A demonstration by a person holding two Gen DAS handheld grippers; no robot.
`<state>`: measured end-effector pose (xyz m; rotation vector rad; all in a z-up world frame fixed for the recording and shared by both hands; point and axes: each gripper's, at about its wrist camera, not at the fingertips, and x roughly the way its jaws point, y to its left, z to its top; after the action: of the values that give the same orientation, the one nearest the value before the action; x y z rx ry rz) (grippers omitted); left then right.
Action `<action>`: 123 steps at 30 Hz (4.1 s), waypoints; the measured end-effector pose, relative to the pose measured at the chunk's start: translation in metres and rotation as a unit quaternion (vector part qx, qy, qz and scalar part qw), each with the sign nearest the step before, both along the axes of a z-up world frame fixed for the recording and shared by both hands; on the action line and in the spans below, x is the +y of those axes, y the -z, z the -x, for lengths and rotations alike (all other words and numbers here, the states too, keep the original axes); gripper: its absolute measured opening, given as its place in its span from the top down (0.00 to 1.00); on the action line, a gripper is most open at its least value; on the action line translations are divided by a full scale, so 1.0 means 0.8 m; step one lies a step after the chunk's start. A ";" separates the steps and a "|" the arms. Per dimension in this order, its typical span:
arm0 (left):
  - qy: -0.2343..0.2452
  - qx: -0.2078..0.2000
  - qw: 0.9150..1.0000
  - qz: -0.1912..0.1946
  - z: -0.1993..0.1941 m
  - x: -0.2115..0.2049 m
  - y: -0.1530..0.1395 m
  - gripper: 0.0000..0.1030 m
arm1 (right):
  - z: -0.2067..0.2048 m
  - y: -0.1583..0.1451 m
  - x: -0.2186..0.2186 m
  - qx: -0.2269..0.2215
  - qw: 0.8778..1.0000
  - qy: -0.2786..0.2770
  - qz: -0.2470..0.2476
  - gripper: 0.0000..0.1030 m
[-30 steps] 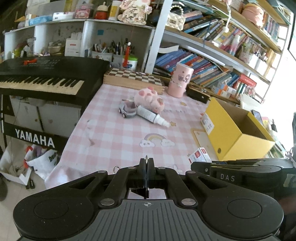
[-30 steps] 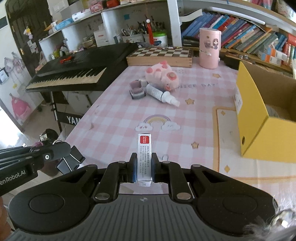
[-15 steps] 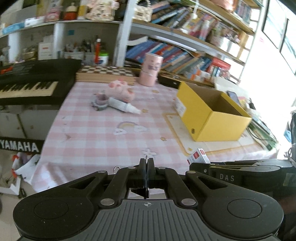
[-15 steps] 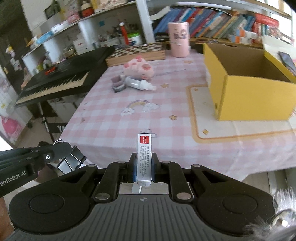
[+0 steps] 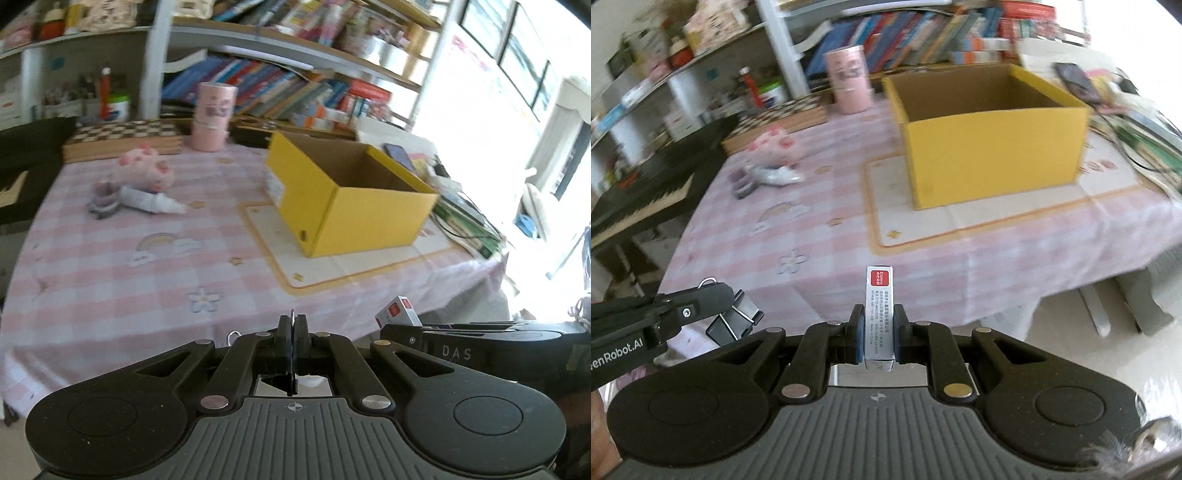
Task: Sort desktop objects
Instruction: 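Carry the red-white box and binder clip with both tools over the yellow box, then open the left gripper to drop the binder clip while the right releases the red-white box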
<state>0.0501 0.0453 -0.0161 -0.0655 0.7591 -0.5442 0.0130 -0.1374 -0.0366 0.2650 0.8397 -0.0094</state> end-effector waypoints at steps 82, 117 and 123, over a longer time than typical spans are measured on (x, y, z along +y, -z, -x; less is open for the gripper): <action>-0.064 0.036 0.996 -0.047 -0.278 -0.318 0.042 0.95 | -0.382 -0.006 -0.262 0.014 0.979 -0.193 0.060 0.87; -0.163 -0.171 0.969 -0.070 -0.134 -0.232 -0.055 0.16 | -0.305 -0.075 -0.248 -0.117 0.983 -0.135 0.037 0.51; -0.149 -0.176 0.970 -0.075 -0.112 -0.218 -0.052 0.16 | -0.237 -0.084 -0.253 -0.141 0.986 -0.083 0.043 0.48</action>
<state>0.1393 -0.1292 0.0254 0.0570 0.4304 -0.2017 0.2027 -0.3400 0.0309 0.1096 0.5754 0.1447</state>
